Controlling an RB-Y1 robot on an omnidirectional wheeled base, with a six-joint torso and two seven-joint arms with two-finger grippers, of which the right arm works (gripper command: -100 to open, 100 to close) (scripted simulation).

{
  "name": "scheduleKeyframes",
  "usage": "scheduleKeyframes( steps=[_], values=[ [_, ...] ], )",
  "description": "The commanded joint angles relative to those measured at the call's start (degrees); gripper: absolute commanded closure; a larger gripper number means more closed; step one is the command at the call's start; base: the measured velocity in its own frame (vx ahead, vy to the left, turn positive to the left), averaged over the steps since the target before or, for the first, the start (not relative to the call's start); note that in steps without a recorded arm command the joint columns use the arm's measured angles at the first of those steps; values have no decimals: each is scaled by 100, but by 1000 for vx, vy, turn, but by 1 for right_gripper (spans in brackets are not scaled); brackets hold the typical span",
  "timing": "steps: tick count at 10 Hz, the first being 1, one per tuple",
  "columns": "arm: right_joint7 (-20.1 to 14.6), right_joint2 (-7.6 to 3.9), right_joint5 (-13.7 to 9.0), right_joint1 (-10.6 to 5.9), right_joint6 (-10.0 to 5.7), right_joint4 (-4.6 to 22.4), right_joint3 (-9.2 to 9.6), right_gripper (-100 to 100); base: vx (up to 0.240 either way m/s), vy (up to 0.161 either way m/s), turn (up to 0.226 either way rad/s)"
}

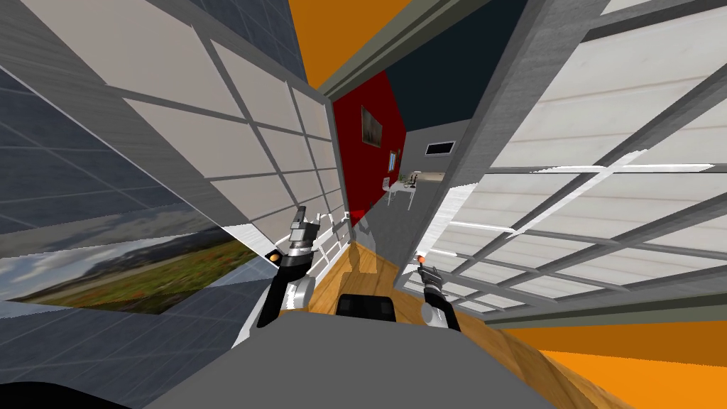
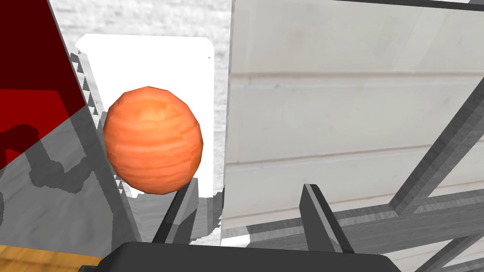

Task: Pull the door open

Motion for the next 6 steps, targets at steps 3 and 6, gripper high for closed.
scheduleKeyframes(
  steps=[3,6],
  values=[
    [13,-51,-33,-65,143,-18,-46,-100,-5,8,-24],
    [13,-51,-33,-65,143,-18,-46,100,3,4,17]
  ],
)
